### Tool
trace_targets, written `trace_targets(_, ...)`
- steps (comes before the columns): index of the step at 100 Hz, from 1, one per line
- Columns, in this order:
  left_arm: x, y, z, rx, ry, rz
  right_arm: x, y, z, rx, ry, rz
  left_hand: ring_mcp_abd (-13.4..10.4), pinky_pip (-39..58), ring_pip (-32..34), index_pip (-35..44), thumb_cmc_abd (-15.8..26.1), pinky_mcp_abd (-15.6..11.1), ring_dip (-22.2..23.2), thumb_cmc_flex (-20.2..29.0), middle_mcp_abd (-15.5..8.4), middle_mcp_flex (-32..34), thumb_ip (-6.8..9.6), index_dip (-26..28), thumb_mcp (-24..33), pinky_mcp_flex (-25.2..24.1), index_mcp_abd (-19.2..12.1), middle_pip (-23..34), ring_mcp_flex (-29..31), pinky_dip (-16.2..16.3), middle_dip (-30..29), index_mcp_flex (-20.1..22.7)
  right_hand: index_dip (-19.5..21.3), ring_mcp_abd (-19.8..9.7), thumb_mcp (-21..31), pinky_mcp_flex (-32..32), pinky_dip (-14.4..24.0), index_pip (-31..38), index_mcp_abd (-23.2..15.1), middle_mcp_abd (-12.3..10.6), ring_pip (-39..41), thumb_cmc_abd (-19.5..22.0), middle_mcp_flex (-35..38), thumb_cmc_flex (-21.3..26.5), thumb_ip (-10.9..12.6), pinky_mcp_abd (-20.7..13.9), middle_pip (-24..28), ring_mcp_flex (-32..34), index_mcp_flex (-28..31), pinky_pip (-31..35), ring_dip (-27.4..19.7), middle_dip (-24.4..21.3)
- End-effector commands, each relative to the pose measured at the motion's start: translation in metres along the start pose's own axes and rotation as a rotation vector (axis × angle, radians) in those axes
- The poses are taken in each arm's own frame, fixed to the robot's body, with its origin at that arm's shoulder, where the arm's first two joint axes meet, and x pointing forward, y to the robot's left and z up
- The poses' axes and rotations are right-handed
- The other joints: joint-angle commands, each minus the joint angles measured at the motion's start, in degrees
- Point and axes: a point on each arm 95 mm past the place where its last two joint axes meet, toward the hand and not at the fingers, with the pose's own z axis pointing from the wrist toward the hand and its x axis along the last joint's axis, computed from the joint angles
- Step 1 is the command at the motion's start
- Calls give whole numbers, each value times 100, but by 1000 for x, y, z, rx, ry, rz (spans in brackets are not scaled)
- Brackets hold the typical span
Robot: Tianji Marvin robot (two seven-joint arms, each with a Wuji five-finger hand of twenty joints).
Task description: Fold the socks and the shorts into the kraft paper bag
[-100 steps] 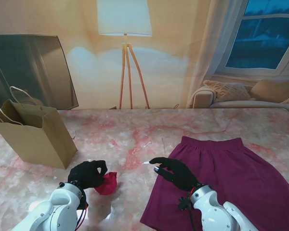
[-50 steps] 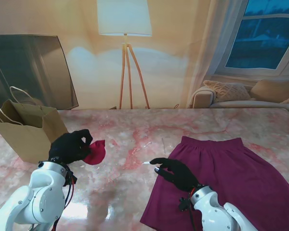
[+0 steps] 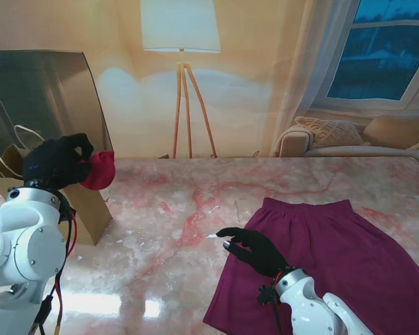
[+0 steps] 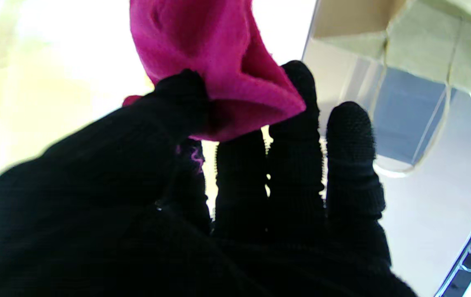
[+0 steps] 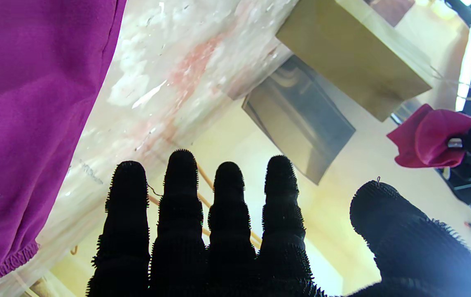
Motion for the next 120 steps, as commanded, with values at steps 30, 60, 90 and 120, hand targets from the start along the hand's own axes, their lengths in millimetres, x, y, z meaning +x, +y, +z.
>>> trace_targets(30, -20, -52, 24, 36, -46, 125, -2, -5, 0, 6, -9, 12, 7, 87, 101, 303, -40, -92, 72, 213, -310, 169, -71, 149, 364, -54, -77, -106, 164, 4, 141, 157, 33, 50, -181, 22, 240, 22, -167, -5, 121, 81, 81, 70, -231, 8, 55, 70, -108, 159, 127, 55)
trace_targets(60, -39, -62, 26, 2, -131, 155, -4, -5, -1, 3, -12, 17, 30, 92, 113, 294, -39, -74, 91, 225, -287, 168, -55, 161, 349, -73, -77, -124, 143, 47, 131, 161, 34, 49, -181, 26, 242, 27, -156, -1, 123, 74, 83, 67, -231, 12, 56, 72, -98, 162, 128, 55)
trace_targets(90, -58, -57, 33, -37, -179, 218, -3, -6, -1, 9, -13, 16, 38, 93, 102, 288, -36, -36, 85, 230, -283, 180, -45, 168, 335, -81, -77, -137, 145, 82, 115, 162, 33, 54, -179, 20, 243, 22, -153, -7, 123, 73, 80, 72, -230, 12, 56, 73, -110, 159, 129, 55)
trace_targets(120, -70, -41, 41, -94, -170, 282, -2, -7, 1, 14, -8, 15, 26, 112, 112, 286, -30, -20, 79, 207, -305, 188, -40, 171, 336, -70, -78, -148, 153, 109, 94, 162, 34, 54, -178, 23, 244, 23, -156, -9, 123, 76, 73, 65, -230, 12, 54, 72, -117, 159, 130, 54)
